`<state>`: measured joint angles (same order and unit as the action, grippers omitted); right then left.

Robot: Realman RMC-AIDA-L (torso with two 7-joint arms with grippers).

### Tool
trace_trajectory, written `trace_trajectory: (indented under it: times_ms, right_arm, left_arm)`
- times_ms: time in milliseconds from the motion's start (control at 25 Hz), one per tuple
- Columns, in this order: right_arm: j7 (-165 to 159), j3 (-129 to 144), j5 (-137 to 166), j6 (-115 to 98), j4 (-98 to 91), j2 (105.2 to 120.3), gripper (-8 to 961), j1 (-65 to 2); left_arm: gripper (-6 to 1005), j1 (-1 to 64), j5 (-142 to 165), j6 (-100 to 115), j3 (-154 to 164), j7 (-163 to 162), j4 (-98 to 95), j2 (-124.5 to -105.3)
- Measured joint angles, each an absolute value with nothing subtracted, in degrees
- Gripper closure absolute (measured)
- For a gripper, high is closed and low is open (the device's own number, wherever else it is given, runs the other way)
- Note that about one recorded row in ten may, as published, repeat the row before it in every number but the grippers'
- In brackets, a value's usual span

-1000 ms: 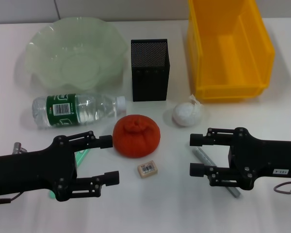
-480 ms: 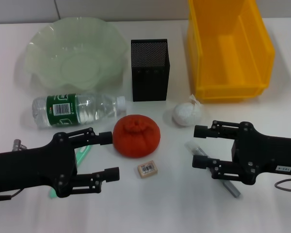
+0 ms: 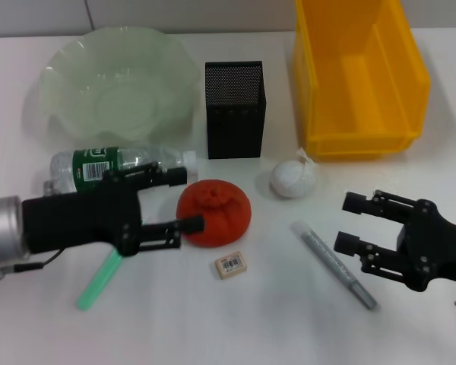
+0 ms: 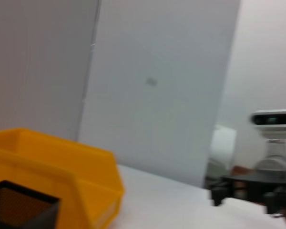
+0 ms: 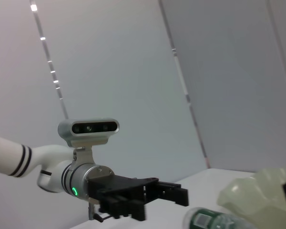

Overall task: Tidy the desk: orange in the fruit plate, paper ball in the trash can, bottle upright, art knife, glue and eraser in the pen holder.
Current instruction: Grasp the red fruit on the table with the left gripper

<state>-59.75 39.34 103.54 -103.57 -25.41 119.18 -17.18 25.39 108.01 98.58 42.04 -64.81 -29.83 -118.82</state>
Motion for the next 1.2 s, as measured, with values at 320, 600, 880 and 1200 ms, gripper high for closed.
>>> trace_trajectory:
  times_ms: [320, 600, 880, 1200]
  right_arm:
    - [-59.3, 38.8, 103.6, -103.5, -23.8, 119.16, 294, -15.9]
    - [-59.2, 38.8, 103.7, -103.5, -23.7, 119.16, 294, -15.8]
    - [-59.2, 38.8, 103.5, -102.9, -23.6, 119.2, 294, -16.5]
    - [-59.2, 39.0, 103.5, -102.1, -23.3, 119.28, 293, -17.3]
  left_arm:
    - [206, 29.8, 108.0, 86.0, 42.5, -62.3, -23.8, -118.93]
    - [207, 31.1, 107.8, 82.8, 42.3, -58.1, -19.5, -119.0]
    - [208, 31.7, 107.2, 79.2, 42.2, -53.8, -15.6, -119.07]
    - [209, 31.8, 105.7, 75.8, 42.5, -49.6, -11.9, -119.15]
